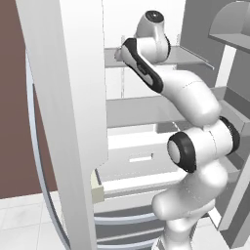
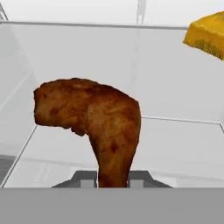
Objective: Take the chicken drumstick from the fridge and place it on the digital scale on the counter by the fridge. Wait a few seconds for a reading, then move it to the plate on the dining counter.
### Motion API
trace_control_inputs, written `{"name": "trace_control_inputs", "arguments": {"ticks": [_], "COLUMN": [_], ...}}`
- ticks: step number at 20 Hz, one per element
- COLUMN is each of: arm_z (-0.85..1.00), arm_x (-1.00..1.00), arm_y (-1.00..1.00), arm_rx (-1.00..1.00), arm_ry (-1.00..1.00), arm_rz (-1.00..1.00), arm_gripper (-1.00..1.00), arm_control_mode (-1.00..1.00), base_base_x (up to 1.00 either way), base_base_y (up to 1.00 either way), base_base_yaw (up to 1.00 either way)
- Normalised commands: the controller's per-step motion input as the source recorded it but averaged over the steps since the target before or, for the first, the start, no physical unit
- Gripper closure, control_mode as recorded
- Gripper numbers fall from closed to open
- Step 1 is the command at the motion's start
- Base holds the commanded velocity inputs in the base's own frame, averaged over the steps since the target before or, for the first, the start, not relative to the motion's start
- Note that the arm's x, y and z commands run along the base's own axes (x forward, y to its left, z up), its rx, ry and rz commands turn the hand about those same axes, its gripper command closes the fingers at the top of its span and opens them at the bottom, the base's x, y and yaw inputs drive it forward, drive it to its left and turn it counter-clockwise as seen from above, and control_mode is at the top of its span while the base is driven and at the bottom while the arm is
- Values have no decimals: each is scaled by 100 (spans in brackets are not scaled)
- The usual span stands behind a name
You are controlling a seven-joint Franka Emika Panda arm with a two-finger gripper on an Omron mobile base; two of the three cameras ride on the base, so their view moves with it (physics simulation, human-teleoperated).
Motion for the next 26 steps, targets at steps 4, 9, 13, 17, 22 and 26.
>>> {"name": "trace_control_inputs", "arguments": {"ticks": [4, 9, 13, 17, 22, 26], "arm_z": [-3, 1, 12, 0, 8, 26], "arm_x": [-66, -76, -91, -96, -100, -100], "arm_y": [-15, -19, -33, -29, -21, -9], "arm_rx": [0, 2, 0, 0, 0, 0], "arm_ry": [-7, -12, -2, 0, 0, 0], "arm_rz": [0, 0, 0, 0, 0, 0], "arm_gripper": [100, 100, 100, 100, 100, 100], "arm_control_mode": [-100, -100, -100, -100, -100, -100], "base_base_x": [0, 0, 0, 0, 0, 0], "base_base_y": [0, 0, 0, 0, 0, 0], "base_base_yaw": [0, 0, 0, 0, 0, 0]}}
